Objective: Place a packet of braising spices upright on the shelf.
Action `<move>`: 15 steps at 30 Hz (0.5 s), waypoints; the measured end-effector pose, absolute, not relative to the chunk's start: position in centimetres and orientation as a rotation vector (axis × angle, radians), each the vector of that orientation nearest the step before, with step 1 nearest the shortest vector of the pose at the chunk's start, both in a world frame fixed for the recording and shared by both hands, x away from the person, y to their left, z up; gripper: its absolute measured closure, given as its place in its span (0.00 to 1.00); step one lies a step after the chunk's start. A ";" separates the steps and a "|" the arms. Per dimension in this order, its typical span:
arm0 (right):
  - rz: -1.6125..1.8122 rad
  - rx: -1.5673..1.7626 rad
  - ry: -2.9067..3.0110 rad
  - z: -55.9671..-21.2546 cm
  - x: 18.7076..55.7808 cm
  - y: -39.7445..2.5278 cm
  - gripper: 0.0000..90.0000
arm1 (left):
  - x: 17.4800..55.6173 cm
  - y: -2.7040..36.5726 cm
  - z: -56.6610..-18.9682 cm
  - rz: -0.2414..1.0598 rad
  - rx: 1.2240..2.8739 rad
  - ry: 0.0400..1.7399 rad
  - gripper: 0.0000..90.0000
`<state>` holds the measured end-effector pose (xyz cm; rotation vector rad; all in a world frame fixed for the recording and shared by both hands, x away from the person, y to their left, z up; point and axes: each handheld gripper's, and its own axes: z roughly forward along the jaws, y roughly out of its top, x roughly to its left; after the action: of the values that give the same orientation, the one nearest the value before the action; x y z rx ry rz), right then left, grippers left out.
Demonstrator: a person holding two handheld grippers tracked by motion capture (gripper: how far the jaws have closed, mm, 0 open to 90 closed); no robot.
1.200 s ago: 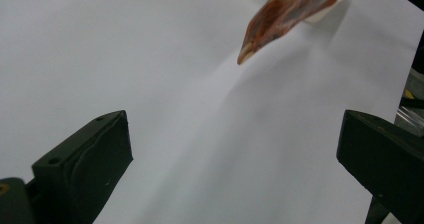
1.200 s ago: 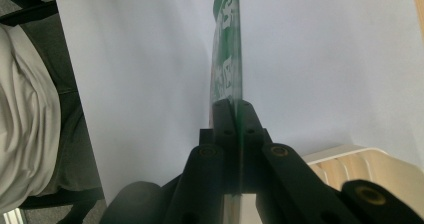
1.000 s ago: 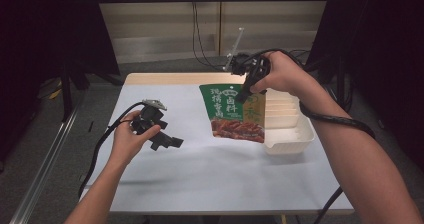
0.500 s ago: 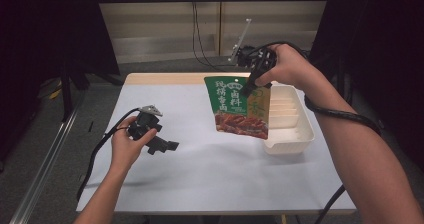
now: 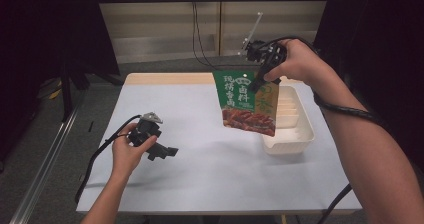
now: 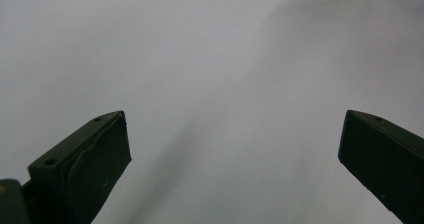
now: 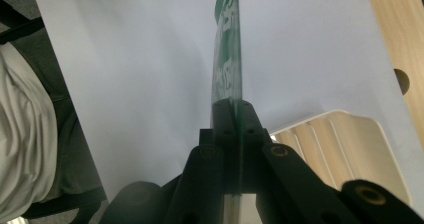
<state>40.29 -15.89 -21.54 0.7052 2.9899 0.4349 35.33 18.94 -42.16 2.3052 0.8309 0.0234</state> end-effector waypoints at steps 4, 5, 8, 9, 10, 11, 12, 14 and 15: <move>0.444 0.709 2.980 -21.3 40.3 -16.6 1.00 | 35.2 19.1 -42.5 0.030 2.305 0.836 0.00; 0.449 0.711 2.981 -21.2 40.3 -16.9 1.00 | 35.2 19.1 -42.5 0.036 2.307 0.841 0.00; 0.444 0.723 2.977 -21.1 40.2 -17.5 1.00 | 35.0 18.9 -42.7 0.040 2.294 0.849 0.00; 0.440 0.741 2.972 -21.1 40.1 -17.8 1.00 | 35.0 18.9 -42.7 0.040 2.291 0.850 0.00; 0.437 0.751 2.967 -21.1 40.1 -18.1 1.00 | 35.0 18.9 -42.7 0.039 2.292 0.851 0.00; 0.441 0.741 2.967 -21.0 40.1 -18.3 1.00 | 35.0 19.0 -42.7 0.043 2.299 0.851 0.00; 0.441 0.741 2.967 -21.0 40.1 -18.3 1.00 | 35.0 19.0 -42.7 0.043 2.299 0.851 0.00; 0.447 0.769 2.962 -20.9 40.0 -18.7 1.00 | 35.1 19.2 -42.6 0.045 2.327 0.826 0.00; 0.448 0.778 2.962 -20.9 39.9 -19.0 1.00 | 35.1 19.2 -42.6 0.044 2.328 0.827 0.00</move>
<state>39.90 -18.98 -20.87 0.7783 2.9618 0.4477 35.06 19.20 -42.58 2.3280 0.8267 0.0443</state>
